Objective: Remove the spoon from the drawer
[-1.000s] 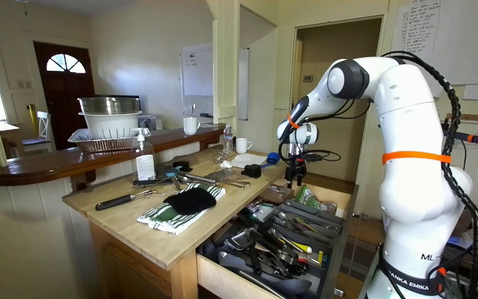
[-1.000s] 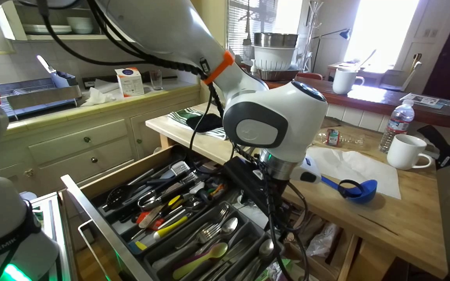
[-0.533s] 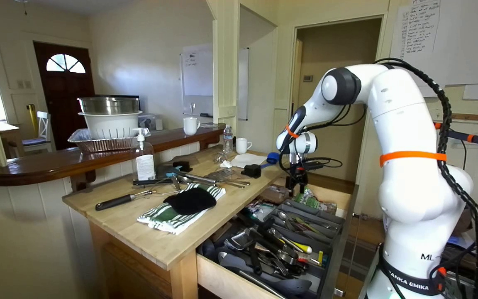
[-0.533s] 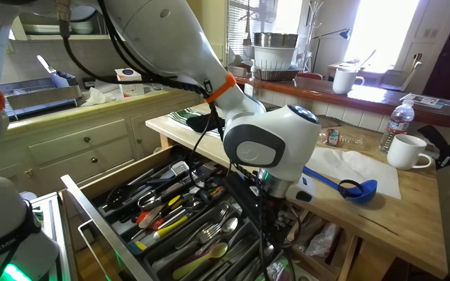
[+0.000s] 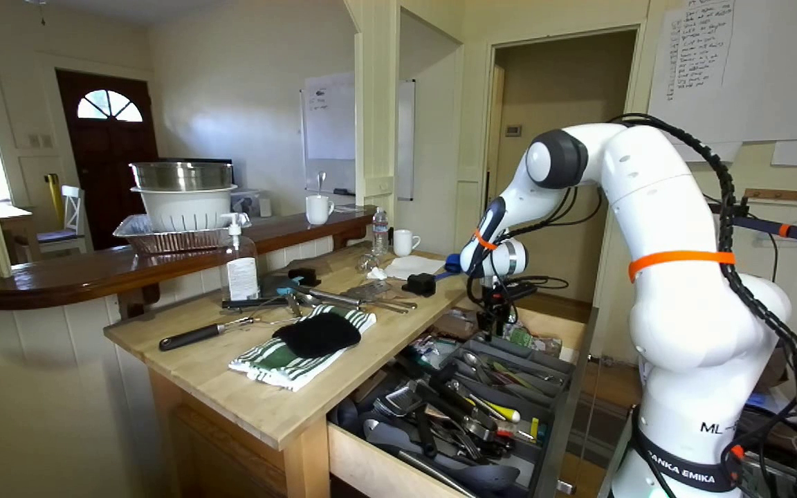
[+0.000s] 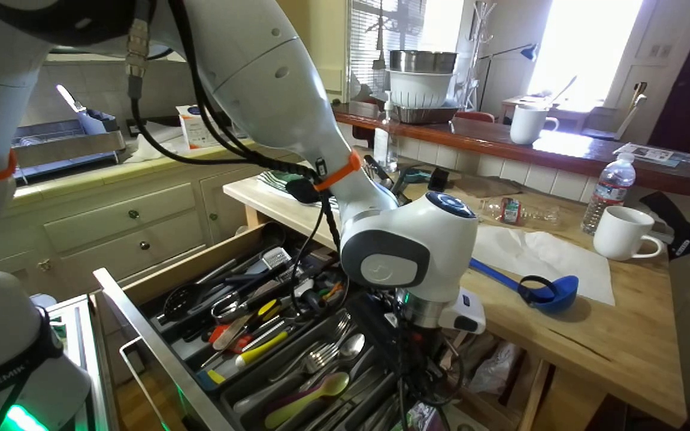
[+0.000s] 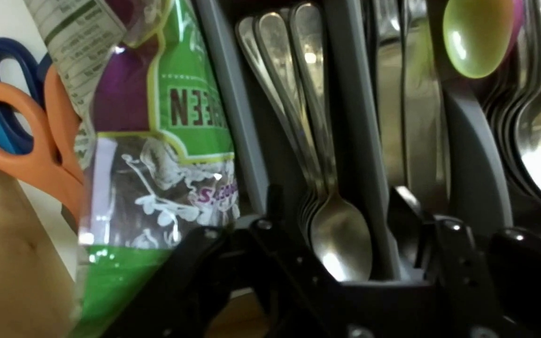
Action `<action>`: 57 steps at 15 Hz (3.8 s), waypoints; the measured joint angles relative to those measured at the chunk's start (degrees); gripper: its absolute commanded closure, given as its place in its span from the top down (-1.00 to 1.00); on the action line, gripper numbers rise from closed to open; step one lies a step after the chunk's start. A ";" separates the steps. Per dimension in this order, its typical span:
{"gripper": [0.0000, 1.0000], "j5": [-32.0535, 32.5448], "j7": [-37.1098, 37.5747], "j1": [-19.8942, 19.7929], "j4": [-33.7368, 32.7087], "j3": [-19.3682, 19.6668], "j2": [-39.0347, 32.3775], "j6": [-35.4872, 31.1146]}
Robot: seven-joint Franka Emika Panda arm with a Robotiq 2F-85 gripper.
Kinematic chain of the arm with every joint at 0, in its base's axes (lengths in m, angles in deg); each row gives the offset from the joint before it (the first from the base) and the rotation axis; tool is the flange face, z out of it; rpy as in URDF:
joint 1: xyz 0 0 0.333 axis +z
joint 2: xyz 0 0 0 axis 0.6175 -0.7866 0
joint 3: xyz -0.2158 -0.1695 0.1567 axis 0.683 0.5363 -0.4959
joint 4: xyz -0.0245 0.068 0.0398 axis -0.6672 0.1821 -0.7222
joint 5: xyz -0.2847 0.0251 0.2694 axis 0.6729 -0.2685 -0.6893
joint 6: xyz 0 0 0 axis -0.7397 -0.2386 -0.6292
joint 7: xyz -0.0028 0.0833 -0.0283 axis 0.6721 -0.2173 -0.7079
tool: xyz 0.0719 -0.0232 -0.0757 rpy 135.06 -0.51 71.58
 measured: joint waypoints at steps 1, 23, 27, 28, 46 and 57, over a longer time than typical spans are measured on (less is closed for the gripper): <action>0.24 0.79 0.73 0.00 -0.04 -0.10 -0.21 -0.71; -0.24 0.79 0.85 -6.09 1.41 -6.47 -0.34 -1.77; -0.27 -0.99 -0.49 -7.68 3.41 -6.87 0.97 -2.53; -0.25 -1.27 -0.85 -8.05 4.03 -6.87 1.30 -2.82; -0.29 0.56 -1.87 -7.58 6.58 -6.06 3.02 -7.37; -0.23 1.44 -1.56 -7.38 4.39 -5.95 0.56 -8.36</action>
